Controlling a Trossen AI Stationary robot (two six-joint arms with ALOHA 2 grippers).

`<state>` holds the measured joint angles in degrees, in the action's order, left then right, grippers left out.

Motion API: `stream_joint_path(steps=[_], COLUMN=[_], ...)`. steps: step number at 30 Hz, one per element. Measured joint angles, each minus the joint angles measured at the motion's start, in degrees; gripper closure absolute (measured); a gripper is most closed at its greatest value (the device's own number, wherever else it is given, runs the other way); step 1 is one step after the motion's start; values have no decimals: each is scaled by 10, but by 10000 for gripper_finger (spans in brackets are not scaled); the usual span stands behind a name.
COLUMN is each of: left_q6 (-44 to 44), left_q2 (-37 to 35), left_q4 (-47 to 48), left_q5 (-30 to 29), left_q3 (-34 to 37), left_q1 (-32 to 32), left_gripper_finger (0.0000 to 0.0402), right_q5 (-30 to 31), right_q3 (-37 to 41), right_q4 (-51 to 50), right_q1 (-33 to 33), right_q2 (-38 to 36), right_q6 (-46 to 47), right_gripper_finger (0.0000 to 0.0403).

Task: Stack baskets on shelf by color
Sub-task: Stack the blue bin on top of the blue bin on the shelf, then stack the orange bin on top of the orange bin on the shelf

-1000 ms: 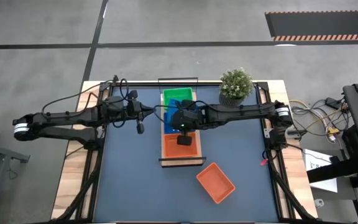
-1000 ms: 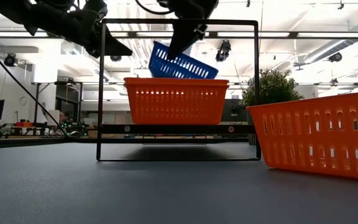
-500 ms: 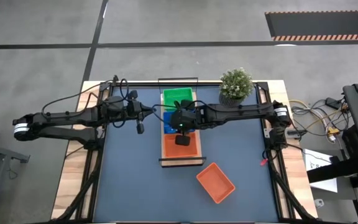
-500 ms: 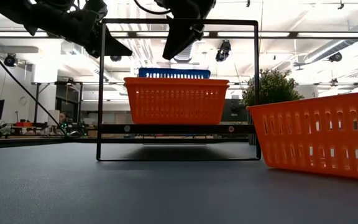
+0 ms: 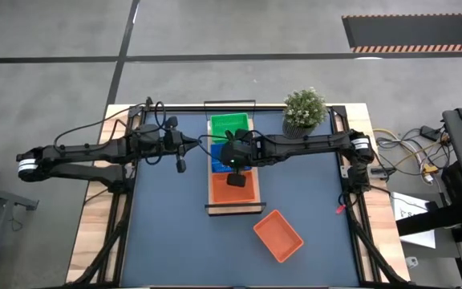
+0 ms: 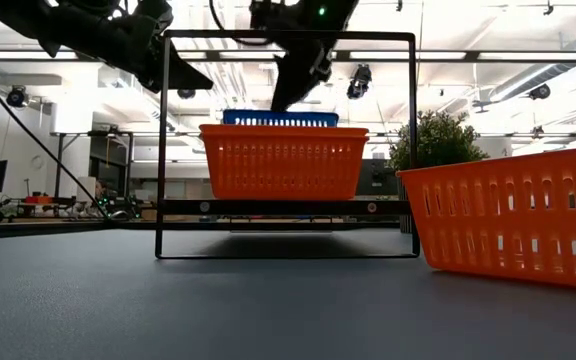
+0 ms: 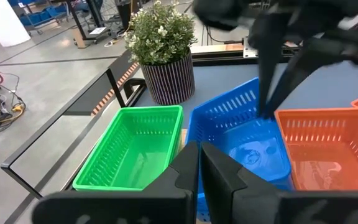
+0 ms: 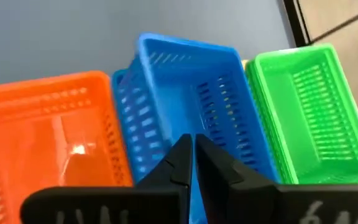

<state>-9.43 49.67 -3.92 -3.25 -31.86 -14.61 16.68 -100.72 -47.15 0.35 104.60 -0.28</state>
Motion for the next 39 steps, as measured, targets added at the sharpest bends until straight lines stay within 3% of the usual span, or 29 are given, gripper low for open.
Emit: stream_joint_path(steps=[8,17,29,39], left_q6=[0,1,3,3], left_q2=[0,0,0,-1], left_q4=[0,0,-1,-2], left_q5=[0,0,1,0], left_q3=[0,0,0,0], left_q1=[0,2,18,23], left_gripper_finger=[402,402,402,402], right_q5=[0,34,144,149], right_q3=[4,0,8,12], right_q4=[12,11,10,-21], right_q1=[3,31,164,257], right_q2=[2,-59,-114,-147], right_q6=[4,-7,25,146], right_gripper_finger=[394,394,394,394])
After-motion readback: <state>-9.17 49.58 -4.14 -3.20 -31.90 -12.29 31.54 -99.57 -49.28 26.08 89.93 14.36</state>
